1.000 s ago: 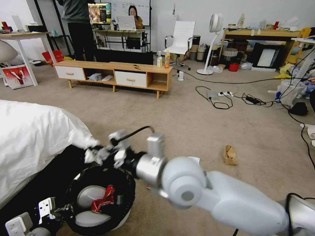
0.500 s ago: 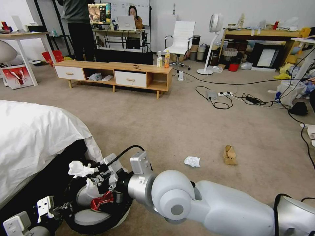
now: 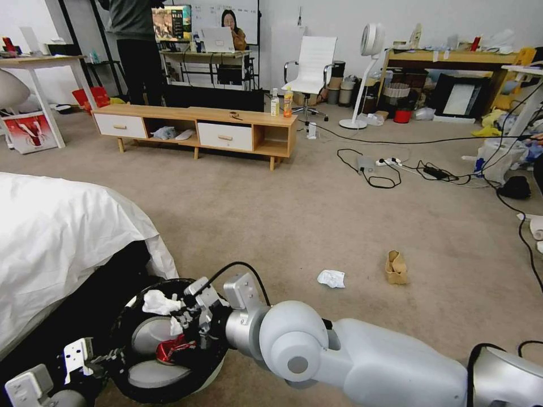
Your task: Pick up the trash bin and place the garbage on the floor into it.
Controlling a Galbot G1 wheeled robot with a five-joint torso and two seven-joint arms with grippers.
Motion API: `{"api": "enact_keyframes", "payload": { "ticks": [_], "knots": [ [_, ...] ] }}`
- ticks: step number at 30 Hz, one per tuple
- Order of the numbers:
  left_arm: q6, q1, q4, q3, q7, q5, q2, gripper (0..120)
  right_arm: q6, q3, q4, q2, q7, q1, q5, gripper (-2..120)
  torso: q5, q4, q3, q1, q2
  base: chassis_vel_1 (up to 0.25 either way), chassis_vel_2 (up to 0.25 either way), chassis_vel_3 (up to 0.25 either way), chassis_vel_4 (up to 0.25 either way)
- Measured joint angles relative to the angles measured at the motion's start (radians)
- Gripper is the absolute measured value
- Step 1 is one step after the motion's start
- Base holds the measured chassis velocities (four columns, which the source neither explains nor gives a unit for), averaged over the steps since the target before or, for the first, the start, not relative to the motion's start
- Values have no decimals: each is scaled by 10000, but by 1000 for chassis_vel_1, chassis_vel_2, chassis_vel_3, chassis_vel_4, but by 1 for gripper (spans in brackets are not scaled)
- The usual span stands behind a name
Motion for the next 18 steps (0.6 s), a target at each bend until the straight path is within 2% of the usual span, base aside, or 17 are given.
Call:
{"api": "enact_keyframes", "payload": {
  "ticks": [18],
  "knots": [
    [-1,-153,186,115,18,3,9,3,64,-82,-557,-313,-192,-784,-760,0,0,0,0,0,0,0,0,0,0]
  ]
}}
